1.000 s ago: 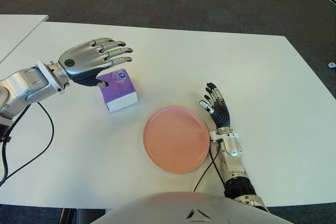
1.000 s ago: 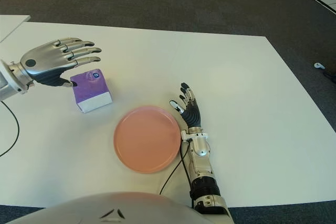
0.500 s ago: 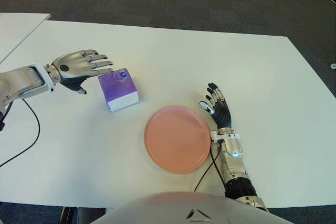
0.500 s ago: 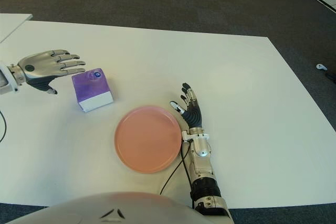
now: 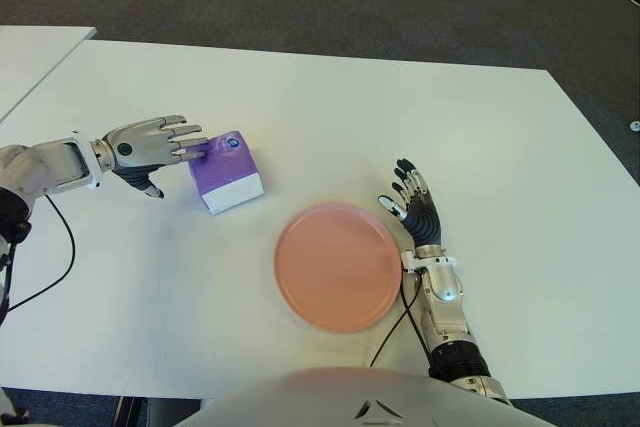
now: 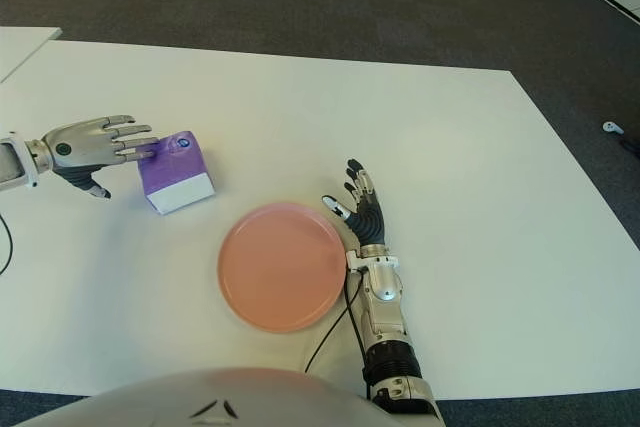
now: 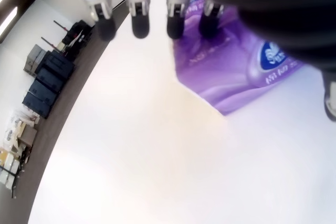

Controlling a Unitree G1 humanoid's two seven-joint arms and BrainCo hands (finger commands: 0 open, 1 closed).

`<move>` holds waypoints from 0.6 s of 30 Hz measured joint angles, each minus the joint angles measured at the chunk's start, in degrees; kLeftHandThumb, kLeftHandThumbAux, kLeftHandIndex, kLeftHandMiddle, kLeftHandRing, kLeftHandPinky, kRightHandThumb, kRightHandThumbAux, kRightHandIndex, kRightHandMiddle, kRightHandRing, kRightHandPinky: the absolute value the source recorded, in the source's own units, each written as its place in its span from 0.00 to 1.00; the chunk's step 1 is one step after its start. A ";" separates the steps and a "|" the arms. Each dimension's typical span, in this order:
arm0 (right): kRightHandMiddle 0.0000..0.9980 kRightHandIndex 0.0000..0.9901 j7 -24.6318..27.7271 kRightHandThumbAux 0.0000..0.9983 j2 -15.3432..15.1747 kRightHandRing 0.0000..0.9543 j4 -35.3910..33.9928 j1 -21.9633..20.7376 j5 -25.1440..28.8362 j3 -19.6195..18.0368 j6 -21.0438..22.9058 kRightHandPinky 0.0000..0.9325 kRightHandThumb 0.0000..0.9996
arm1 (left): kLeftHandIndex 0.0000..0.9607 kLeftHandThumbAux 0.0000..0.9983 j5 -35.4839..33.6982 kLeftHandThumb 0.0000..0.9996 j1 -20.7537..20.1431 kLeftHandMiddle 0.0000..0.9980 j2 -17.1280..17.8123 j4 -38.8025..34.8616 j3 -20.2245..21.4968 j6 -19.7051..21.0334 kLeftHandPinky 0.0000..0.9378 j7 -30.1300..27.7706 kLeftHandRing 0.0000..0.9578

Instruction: Put the tissue paper into the plate.

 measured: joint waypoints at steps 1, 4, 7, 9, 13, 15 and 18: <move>0.00 0.00 0.00 0.68 0.00 0.00 -0.06 0.05 -0.01 0.01 0.00 0.00 0.09 | 0.00 0.28 0.03 0.45 -0.48 0.00 -0.14 0.79 -0.74 0.15 0.00 0.59 0.00; 0.00 0.00 0.00 0.67 -0.04 0.00 -0.09 0.09 -0.02 0.01 0.00 0.00 0.09 | 0.00 0.26 0.01 0.46 -2.05 0.00 -0.31 2.61 -2.86 0.16 0.00 1.06 0.00; 0.00 0.00 0.00 0.66 -0.09 0.00 -0.10 0.10 -0.03 0.00 0.00 0.00 0.09 | 0.00 0.26 -0.04 0.50 -3.52 0.00 -0.48 4.03 -4.58 0.17 0.00 1.06 0.00; 0.00 0.00 0.00 0.66 -0.11 0.00 -0.10 0.11 -0.03 0.00 0.01 0.00 0.10 | 0.00 0.26 -0.05 0.52 -4.29 0.00 -0.80 5.07 -5.44 0.33 0.00 1.06 0.00; 0.00 0.00 0.01 0.67 -0.13 0.00 -0.25 0.28 -0.03 0.04 0.09 0.00 0.09 | 0.00 0.25 -0.24 0.54 -5.78 0.00 -1.32 6.91 -7.26 0.59 0.00 1.06 0.00; 0.00 0.00 0.04 0.67 -0.13 0.00 -0.31 0.35 -0.03 0.08 0.11 0.00 0.09 | 0.00 0.25 -0.49 0.54 -6.30 0.00 -1.34 7.28 -7.86 0.53 0.00 1.10 0.00; 0.00 0.00 0.12 0.68 -0.16 0.00 -0.40 0.43 -0.02 0.13 0.11 0.00 0.08 | 0.00 0.24 -0.75 0.53 -6.90 0.00 -1.34 7.62 -8.87 0.36 0.00 1.42 0.00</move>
